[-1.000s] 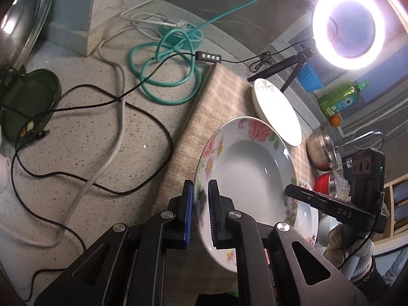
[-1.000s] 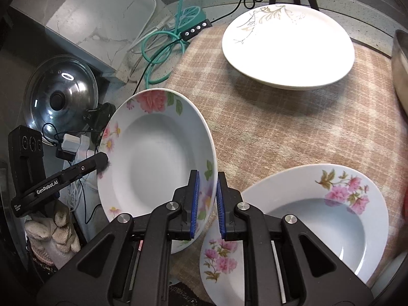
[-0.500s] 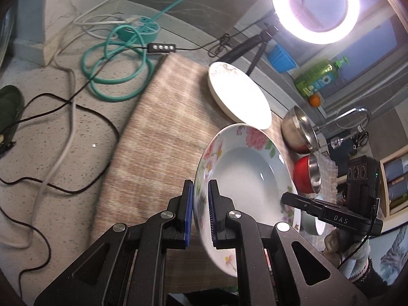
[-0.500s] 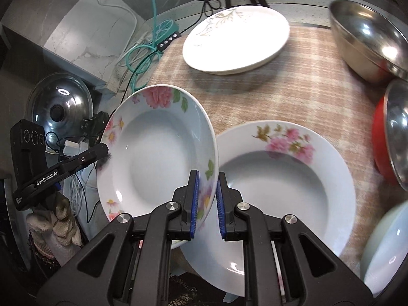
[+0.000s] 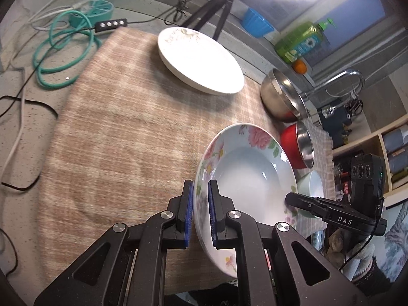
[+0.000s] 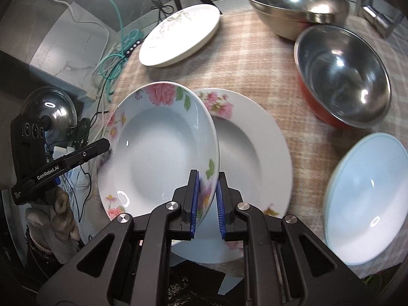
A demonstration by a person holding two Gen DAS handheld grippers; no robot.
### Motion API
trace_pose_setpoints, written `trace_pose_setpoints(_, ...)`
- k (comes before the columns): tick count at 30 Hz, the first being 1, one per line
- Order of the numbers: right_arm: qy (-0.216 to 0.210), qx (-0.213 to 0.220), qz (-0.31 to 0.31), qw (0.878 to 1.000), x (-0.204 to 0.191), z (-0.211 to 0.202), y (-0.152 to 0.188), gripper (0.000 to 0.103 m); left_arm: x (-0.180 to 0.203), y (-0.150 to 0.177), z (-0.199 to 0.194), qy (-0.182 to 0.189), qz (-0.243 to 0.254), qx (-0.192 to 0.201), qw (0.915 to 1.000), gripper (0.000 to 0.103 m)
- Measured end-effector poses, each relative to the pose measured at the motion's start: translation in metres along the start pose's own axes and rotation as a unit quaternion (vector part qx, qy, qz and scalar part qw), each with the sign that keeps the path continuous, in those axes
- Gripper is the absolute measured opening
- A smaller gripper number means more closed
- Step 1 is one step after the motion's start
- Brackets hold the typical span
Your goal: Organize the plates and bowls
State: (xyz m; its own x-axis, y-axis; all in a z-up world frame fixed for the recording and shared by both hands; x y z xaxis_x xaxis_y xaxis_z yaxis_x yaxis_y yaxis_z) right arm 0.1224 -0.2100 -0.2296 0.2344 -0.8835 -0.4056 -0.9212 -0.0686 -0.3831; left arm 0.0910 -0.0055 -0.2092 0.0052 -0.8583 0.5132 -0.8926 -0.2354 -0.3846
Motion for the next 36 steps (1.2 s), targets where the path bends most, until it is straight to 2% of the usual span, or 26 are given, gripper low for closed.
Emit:
trace_pose_setpoints(17, 0.022, -0.001, 0.029, 0.999, 0.038, -0.001, 0.017, 0.014, 0.020, 0.015, 0.029, -0.007, 0.035, -0.036, 0.9987, 0.009)
trace_pose_setpoints(26, 0.034, 0.000, 0.020, 0.999, 0.037, -0.002, 0.017, 0.014, 0.022, 0.016, 0.036, -0.018, 0.042, -0.044, 0.9980, 0.009)
trace_pose_setpoints(36, 0.072, 0.000, -0.018, 0.997, 0.031, 0.000, 0.015, 0.017, 0.025, 0.014, 0.038, -0.037, 0.066, -0.043, 0.9962, 0.010)
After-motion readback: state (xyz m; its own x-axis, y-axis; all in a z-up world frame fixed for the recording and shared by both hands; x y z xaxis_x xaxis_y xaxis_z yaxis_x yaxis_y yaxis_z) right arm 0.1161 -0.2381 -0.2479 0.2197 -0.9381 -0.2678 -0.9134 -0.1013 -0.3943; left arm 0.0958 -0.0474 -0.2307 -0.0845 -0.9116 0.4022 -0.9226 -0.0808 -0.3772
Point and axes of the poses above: each gripper's, at about its wrist camera, not at the fingertips, and z roughly the way its jaws point, x to its right, y to its underside, the point moved 8 cm from there along z, roughly the way its jaws point, and after that the axes turned 5 degrees about x, right-handed, at the moved point
